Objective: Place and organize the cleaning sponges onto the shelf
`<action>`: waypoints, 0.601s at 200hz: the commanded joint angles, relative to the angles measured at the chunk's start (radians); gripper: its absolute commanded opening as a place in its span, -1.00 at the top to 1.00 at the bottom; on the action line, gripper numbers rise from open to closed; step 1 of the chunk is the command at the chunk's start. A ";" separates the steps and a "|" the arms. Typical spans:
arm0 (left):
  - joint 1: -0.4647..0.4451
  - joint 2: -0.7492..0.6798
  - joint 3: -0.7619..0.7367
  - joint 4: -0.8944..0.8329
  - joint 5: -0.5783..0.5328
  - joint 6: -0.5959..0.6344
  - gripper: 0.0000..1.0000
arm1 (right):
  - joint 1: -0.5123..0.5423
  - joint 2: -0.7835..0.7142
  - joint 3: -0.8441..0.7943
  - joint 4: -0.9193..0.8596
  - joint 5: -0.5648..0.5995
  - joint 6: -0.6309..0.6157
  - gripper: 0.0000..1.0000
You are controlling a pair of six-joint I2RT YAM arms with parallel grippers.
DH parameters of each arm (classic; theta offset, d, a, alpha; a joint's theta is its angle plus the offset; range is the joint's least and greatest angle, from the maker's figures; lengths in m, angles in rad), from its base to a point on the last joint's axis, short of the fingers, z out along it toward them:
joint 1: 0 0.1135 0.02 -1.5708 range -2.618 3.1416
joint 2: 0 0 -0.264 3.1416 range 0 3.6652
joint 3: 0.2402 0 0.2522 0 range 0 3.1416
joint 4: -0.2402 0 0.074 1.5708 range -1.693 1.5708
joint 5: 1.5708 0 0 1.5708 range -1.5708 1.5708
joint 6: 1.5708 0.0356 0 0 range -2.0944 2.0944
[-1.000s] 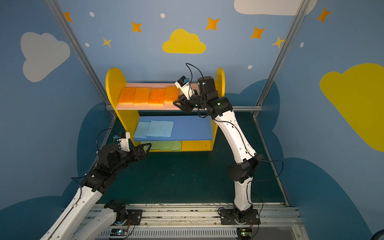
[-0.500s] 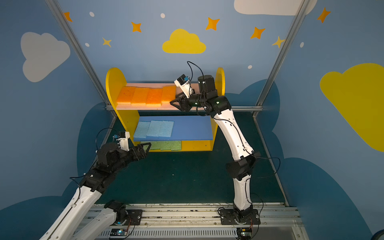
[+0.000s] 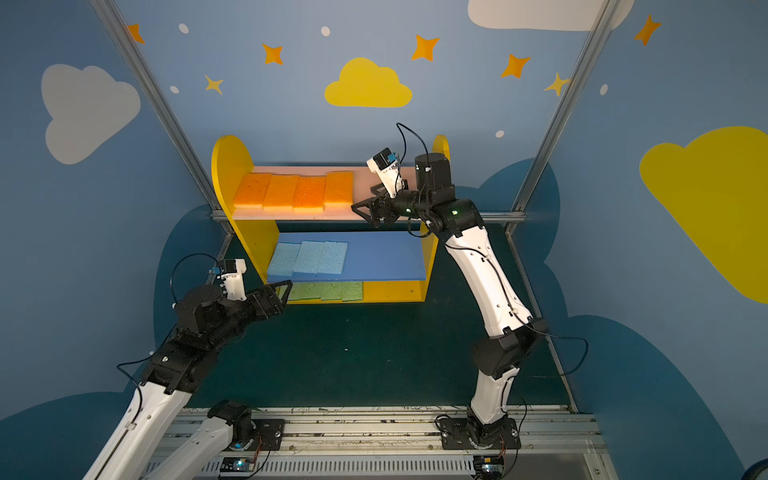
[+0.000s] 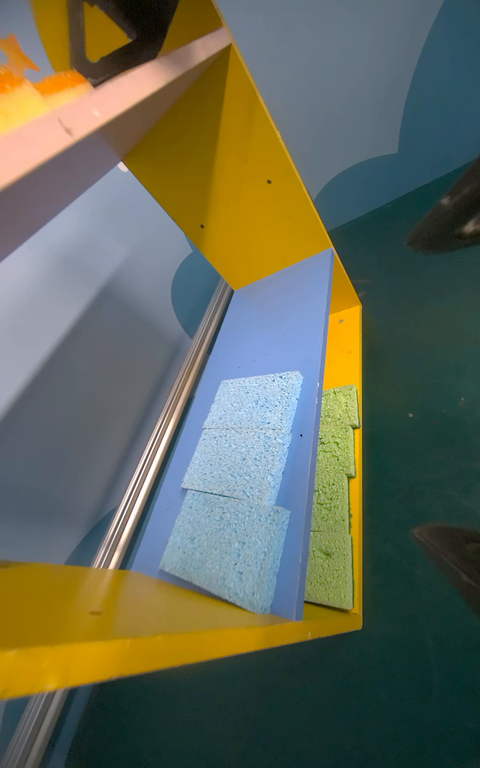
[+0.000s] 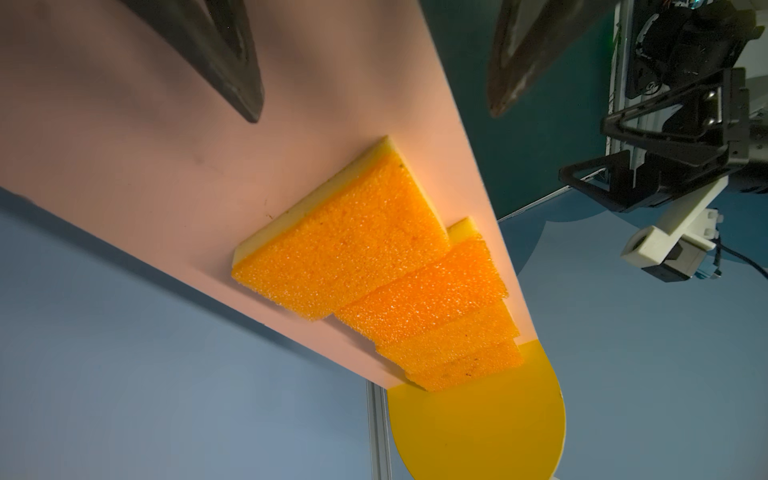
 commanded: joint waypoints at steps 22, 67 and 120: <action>0.022 -0.037 0.085 -0.155 -0.066 0.052 -0.99 | 0.002 -0.332 -0.383 0.286 0.032 0.062 -0.77; 0.026 -0.100 0.058 -0.231 -0.150 0.148 -0.99 | 0.004 -0.659 -0.787 0.419 0.157 0.132 -0.78; 0.026 -0.321 -0.227 -0.117 -0.334 0.092 -0.99 | -0.010 -0.956 -1.292 0.548 0.659 0.155 -0.84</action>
